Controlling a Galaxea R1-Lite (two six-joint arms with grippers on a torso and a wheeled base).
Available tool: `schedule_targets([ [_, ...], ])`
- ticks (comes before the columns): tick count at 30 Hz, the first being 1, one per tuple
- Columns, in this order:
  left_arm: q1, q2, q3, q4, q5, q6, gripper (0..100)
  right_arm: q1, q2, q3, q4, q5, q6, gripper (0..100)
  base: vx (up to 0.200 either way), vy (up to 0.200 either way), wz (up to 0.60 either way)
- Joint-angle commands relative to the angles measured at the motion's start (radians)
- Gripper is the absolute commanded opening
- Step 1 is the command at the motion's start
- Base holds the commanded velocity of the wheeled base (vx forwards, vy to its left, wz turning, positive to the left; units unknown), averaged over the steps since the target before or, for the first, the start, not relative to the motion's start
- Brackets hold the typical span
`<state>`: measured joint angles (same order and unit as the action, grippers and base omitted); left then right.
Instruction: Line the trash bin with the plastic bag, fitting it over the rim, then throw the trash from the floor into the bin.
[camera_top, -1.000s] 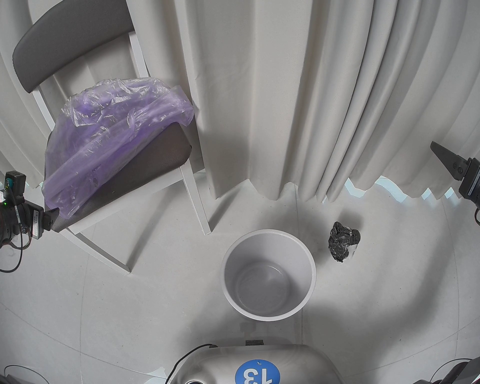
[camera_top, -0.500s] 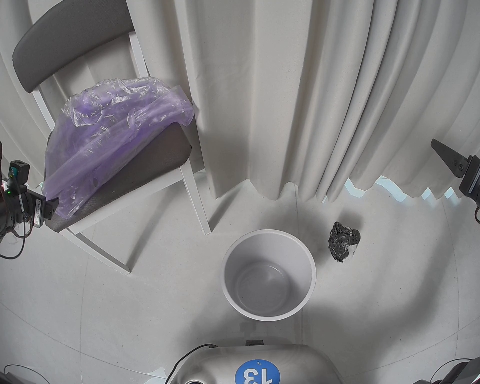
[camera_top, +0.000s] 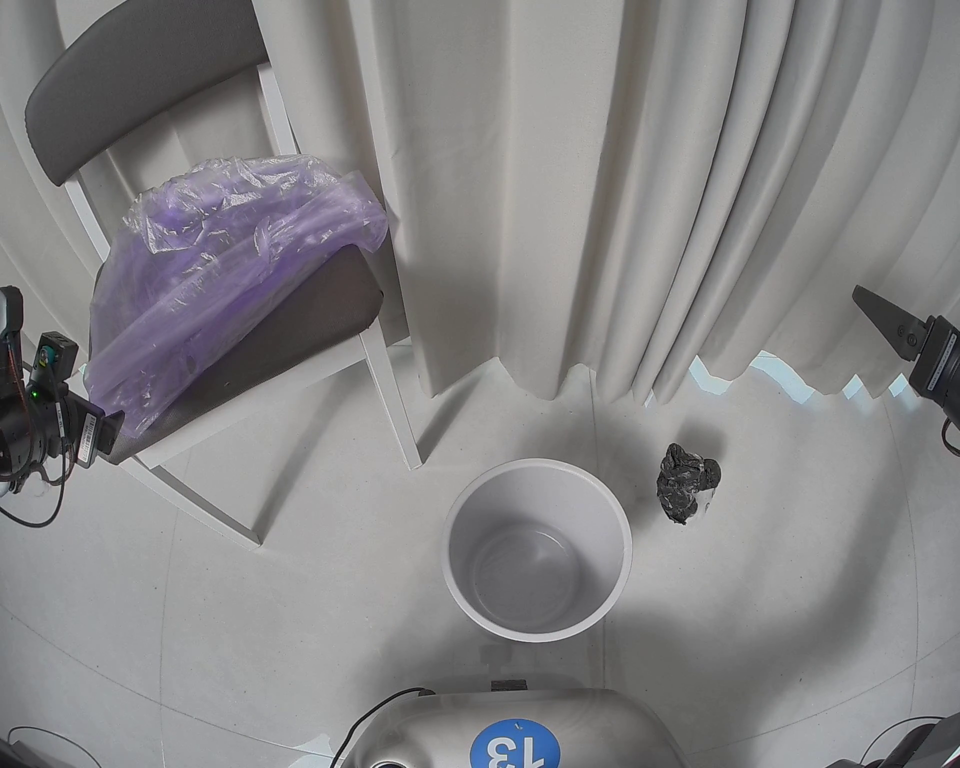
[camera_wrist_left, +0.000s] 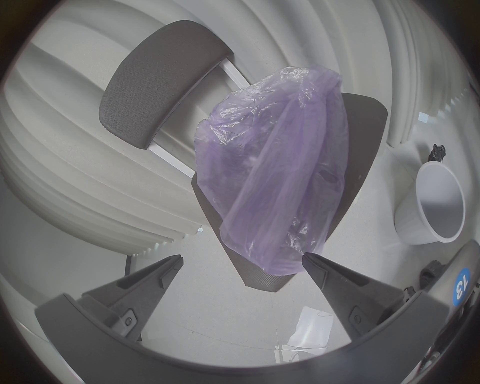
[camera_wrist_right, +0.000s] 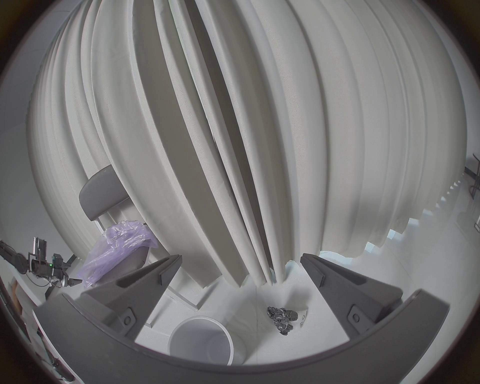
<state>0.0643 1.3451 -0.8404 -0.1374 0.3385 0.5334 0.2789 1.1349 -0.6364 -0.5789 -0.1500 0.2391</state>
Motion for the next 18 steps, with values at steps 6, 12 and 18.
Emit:
schedule_targets([
  [6,-0.001,0.052,-0.012,-0.044,0.037,0.003,100,0.002,0.014,-0.003,-0.001,0.001,0.008,100,0.000,0.000,0.00],
  [12,0.000,0.051,-0.017,-0.073,0.094,0.033,100,0.002,0.022,-0.005,-0.002,0.001,0.019,100,0.000,0.000,0.00],
  [18,0.002,0.049,-0.035,-0.079,0.112,0.040,100,0.002,0.020,-0.006,-0.002,0.001,0.020,100,0.000,0.000,0.00],
])
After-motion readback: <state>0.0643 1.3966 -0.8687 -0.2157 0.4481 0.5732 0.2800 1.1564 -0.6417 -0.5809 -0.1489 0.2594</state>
